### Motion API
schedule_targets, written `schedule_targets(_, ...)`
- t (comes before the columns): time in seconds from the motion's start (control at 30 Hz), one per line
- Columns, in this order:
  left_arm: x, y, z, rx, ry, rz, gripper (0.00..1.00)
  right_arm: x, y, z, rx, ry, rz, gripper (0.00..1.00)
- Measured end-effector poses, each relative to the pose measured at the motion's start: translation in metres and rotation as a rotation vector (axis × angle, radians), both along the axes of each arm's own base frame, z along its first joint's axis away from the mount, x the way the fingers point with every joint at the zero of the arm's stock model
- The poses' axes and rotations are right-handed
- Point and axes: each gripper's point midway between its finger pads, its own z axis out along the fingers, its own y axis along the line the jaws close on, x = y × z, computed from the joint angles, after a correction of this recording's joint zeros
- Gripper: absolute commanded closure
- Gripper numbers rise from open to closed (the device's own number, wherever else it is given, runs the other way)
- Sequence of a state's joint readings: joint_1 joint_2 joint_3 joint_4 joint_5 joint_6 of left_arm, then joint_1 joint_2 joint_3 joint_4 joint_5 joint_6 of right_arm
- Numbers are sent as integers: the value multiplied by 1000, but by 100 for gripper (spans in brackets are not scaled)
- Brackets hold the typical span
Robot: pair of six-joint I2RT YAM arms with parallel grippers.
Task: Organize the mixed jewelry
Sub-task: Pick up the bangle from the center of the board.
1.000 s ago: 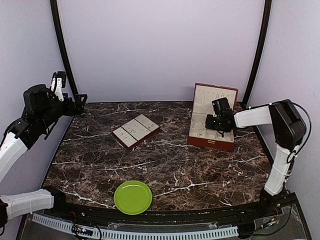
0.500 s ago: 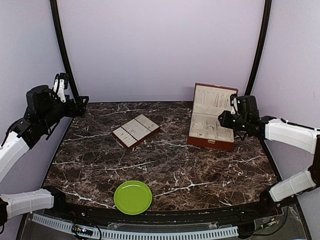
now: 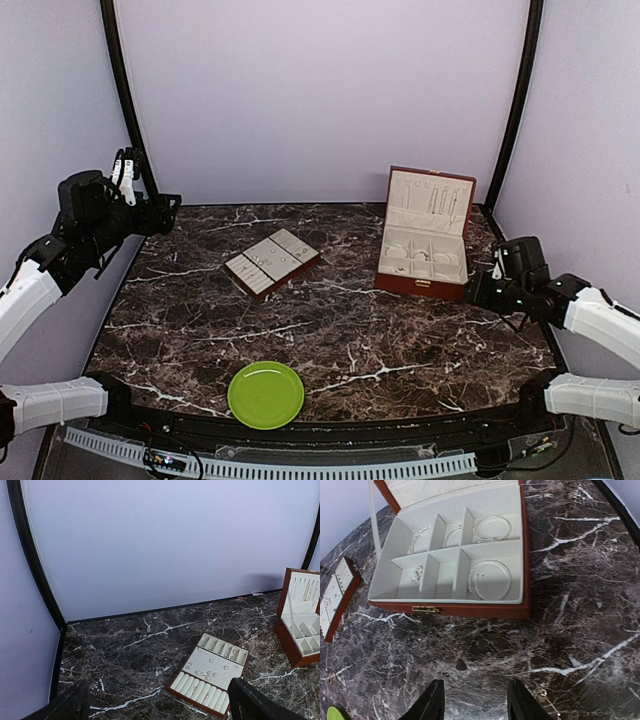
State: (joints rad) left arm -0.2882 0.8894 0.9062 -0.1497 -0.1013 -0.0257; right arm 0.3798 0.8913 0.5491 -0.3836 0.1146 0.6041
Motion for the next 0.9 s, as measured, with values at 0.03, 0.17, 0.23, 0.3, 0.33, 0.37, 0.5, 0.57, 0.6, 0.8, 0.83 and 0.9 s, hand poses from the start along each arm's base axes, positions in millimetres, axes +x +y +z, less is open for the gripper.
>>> schedule_targets(0.03,0,0,0,0,0,0,1,-3,-5,-3,-9,15,-23,55)
schedule_targets(0.17,0,-1,0,-1,0,-4,1,-15,-18,-17,-31,85,-91,54)
schedule_targets(0.23,0,-1,0,-2,0,-7,1,-22,-21,-27,-35,123,-113,54)
schedule_targets(0.3,0,-1,0,-2,-1,-7,1,-28,-23,-37,-29,161,-131,55)
schedule_targets(0.33,-1,-1,0,-3,-1,-7,1,-30,-23,-42,-23,179,-139,55)
schedule_targets(0.37,-1,-1,1,-3,-2,-7,1,-33,-22,-48,-16,200,-140,56)
schedule_targets(0.5,-2,-2,2,-5,-5,-11,1,-43,-19,-70,7,286,-146,60)
schedule_targets(0.57,-2,-2,2,-10,-5,-14,1,-48,-18,-79,7,320,-142,61)
schedule_targets(0.6,-2,-3,2,-11,-5,-16,1,-50,-18,-82,8,335,-142,62)
schedule_targets(0.8,-2,-5,2,-17,-3,-28,1,-51,-15,-87,13,346,-130,72)
schedule_targets(0.83,-2,-5,2,-17,-3,-28,1,-50,-14,-87,13,344,-127,75)
schedule_targets(0.9,-3,-5,2,-17,-3,-30,1,-48,-13,-89,7,343,-116,77)
